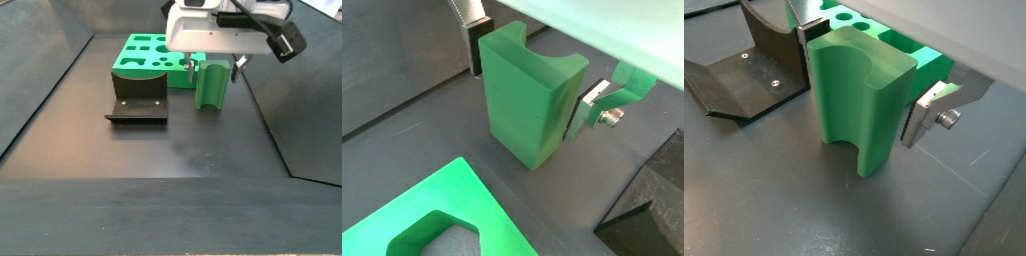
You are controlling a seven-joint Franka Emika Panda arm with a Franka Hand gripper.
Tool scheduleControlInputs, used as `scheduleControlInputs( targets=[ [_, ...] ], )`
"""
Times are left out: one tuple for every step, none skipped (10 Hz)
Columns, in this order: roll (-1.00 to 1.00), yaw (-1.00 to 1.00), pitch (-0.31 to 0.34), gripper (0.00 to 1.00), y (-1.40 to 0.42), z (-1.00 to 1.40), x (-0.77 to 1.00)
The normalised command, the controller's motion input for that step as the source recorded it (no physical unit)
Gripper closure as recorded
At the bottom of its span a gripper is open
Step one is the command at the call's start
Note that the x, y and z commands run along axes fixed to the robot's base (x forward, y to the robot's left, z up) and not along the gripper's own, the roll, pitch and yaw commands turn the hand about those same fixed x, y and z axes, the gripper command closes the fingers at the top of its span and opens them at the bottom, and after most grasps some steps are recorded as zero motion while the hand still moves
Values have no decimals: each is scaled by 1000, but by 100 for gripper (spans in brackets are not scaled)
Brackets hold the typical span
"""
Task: Pick up the arch object. Move up. Move to above the board. Insert the arch object.
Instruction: Pick up the arch object, then move up.
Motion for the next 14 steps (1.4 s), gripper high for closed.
scheduleControlInputs(
  targets=[
    [0,0,0,100,0,0,0],
    [0,0,0,100,0,0,0],
    [0,0,0,100,0,0,0],
    [0,0,0,100,0,0,0],
    [0,0,0,100,0,0,0],
    [0,0,0,100,0,0,0],
    [0,0,0,100,0,0,0],
    [0,0,0,100,0,0,0],
    [0,0,0,100,0,0,0],
    [0,0,0,100,0,0,0],
    [0,0,0,100,0,0,0],
    [0,0,0,100,0,833,0],
    [-3,11,-7,100,-50,850,10],
    [-12,23,25,100,-44,734,-28]
  ],
)
